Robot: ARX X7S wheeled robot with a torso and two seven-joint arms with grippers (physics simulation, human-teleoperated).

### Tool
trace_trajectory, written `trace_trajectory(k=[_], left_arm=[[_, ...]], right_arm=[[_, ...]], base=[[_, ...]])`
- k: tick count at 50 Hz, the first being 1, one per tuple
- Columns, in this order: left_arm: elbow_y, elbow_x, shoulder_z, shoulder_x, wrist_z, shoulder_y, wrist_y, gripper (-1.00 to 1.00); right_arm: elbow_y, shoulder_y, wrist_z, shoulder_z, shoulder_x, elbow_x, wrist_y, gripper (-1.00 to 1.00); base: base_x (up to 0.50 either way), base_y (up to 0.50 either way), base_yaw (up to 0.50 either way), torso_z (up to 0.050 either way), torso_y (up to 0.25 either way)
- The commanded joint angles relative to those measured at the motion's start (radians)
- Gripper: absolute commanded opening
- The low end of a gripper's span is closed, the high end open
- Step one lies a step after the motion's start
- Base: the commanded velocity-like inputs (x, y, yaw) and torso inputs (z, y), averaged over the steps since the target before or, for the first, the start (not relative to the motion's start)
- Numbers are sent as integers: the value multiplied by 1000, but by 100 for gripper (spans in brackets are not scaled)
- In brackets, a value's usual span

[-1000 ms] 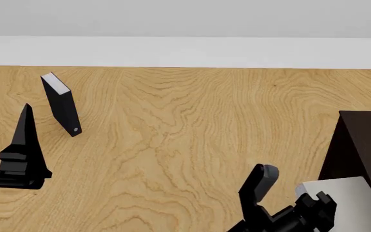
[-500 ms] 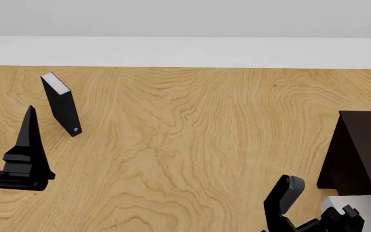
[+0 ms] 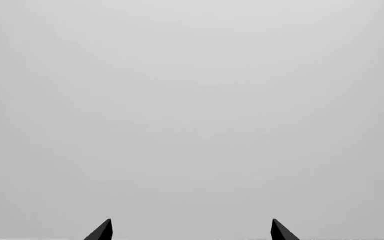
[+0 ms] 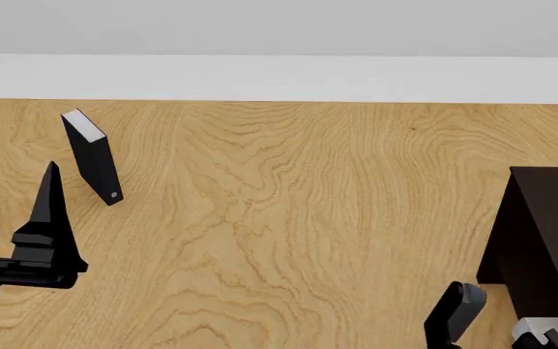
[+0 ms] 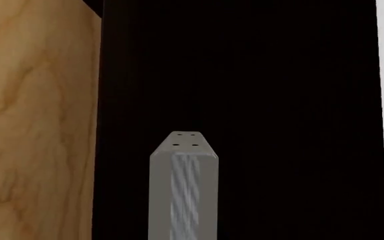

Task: Pick up the book on the right and place it on the cabinet shelf.

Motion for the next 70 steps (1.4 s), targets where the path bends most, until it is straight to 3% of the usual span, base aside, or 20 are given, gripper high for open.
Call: trace_trajectory(k=[1, 9, 10, 34, 51, 57, 61, 70], left_arm=[[-2, 0, 4, -2, -3, -1, 1, 100], [3, -2, 4, -5, -5, 1, 2, 100], [3, -4, 2, -6, -5, 1, 2, 100], [9, -11, 5, -11, -11, 0, 1, 100], [19, -21, 3, -17, -17, 2, -1, 100], [11, -18, 7, -16, -15, 1, 5, 100], [11, -17, 10, -16, -15, 0, 4, 100], [10, -19, 12, -17, -18, -1, 3, 100]], right_arm=[[0, -15, 1, -34, 16, -118, 49, -100], [0, -36, -30, -23, 0, -130, 14, -100], [0, -36, -33, -23, -2, -133, 13, 100], [-1, 12, -20, -31, -55, -147, -49, 100], [-1, 1, -94, -40, -80, -123, -162, 100], [-16, -4, -143, 20, -65, -62, -281, 100], [-353, -94, -191, 80, 32, 18, -197, 100], [-647, -184, -266, 161, 107, 143, -117, 100]], base=[[0, 0, 0, 0, 10], [0, 0, 0, 1, 0], [0, 0, 0, 0, 0], [2, 0, 2, 0, 0], [0, 0, 0, 0, 0], [0, 0, 0, 0, 0], [0, 0, 0, 0, 0], [0, 0, 0, 0, 0]])
